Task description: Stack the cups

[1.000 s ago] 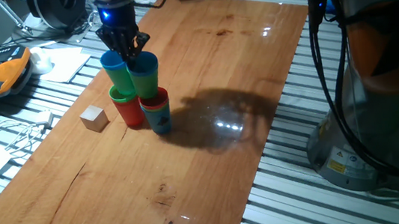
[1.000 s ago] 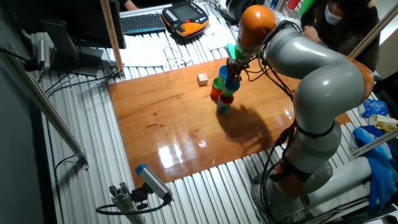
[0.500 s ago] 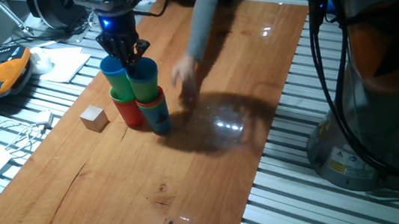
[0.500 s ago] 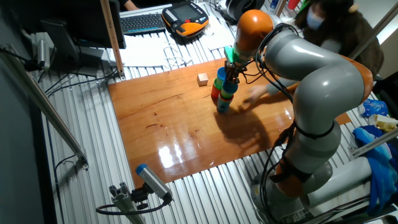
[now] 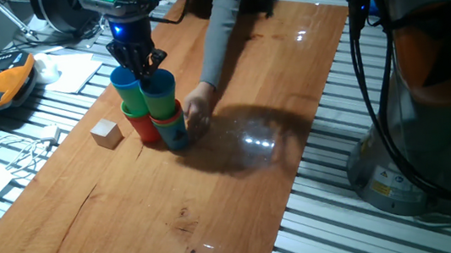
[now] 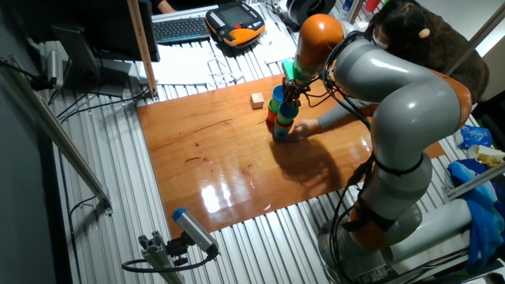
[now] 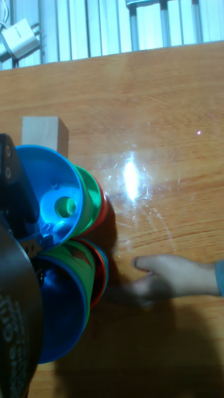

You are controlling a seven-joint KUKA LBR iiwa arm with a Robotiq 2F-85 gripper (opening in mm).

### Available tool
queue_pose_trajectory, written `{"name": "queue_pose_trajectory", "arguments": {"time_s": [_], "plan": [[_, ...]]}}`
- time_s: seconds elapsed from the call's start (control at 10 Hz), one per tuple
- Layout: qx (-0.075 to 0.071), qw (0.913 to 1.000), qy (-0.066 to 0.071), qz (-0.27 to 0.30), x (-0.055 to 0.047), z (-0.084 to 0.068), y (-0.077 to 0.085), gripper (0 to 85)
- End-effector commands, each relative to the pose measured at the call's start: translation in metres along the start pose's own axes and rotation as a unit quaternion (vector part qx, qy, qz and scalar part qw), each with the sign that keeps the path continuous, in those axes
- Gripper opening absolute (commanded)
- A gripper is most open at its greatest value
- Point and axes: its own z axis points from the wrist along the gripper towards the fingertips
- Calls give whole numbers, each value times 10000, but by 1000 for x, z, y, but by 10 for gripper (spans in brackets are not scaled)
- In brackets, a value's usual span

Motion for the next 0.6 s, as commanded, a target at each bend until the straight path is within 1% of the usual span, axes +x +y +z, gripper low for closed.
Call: {"name": "queue_pose_trajectory", "arguments": {"time_s": [0.0, 0.1, 0.4, 0.5], "plan": [[-33, 10000, 84, 22, -1, 0, 1, 0], [-76, 9999, 147, 43, -2, 0, 2, 0], [-101, 9999, 133, 4, -3, 0, 3, 0], [-103, 9999, 87, -8, -3, 0, 3, 0]]}}
